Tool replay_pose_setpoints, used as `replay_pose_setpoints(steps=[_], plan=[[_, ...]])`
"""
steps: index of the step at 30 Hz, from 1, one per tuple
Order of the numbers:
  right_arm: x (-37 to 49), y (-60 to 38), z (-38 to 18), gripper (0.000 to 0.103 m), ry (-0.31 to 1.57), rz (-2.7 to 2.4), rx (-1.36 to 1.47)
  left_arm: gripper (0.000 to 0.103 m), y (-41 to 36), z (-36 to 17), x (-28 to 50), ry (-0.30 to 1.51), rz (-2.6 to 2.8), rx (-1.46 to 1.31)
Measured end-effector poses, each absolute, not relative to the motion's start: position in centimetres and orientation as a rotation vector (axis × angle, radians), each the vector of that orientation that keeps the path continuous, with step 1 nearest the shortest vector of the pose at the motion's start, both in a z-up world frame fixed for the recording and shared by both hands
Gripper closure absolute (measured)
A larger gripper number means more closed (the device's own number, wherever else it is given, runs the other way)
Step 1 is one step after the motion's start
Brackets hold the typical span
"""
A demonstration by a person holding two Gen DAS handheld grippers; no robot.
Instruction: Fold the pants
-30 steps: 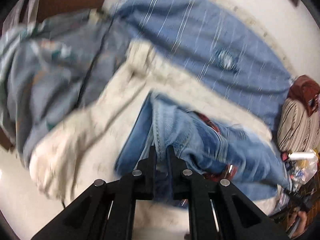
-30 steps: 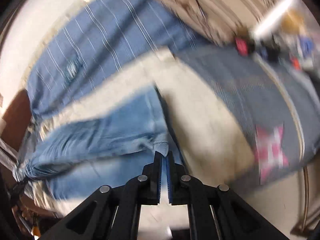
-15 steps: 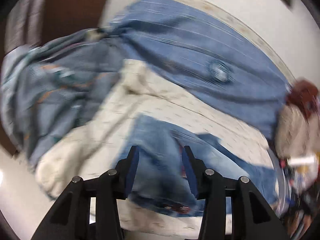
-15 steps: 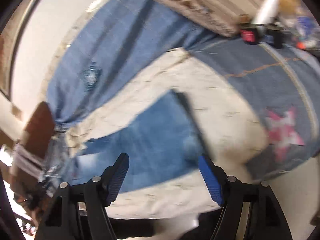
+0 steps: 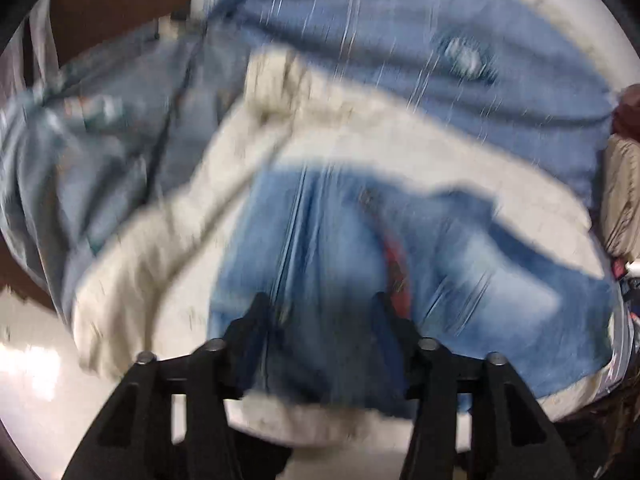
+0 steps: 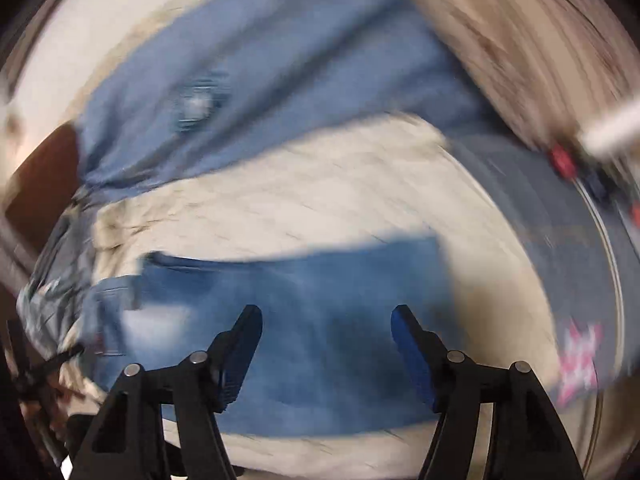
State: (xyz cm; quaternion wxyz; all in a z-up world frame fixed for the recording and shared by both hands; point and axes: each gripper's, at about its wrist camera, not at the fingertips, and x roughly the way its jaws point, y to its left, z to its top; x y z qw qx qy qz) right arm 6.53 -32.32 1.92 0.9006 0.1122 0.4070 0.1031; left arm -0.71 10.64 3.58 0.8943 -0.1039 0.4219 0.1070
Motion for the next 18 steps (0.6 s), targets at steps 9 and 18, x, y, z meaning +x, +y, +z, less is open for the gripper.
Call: replay_pose_setpoints(steps=[9, 18], plan=[[13.2, -9.8, 0.8, 0.033, 0.942, 0.634, -0.050, 0.028, 12.9, -2.2, 1.6, 0.933, 0.266, -0.200], [17.3, -2.3, -4.0, 0.071, 1.048, 0.618, -0.239, 0.026, 13.7, -2.4, 1.9, 0.909, 0.220, -0.203]])
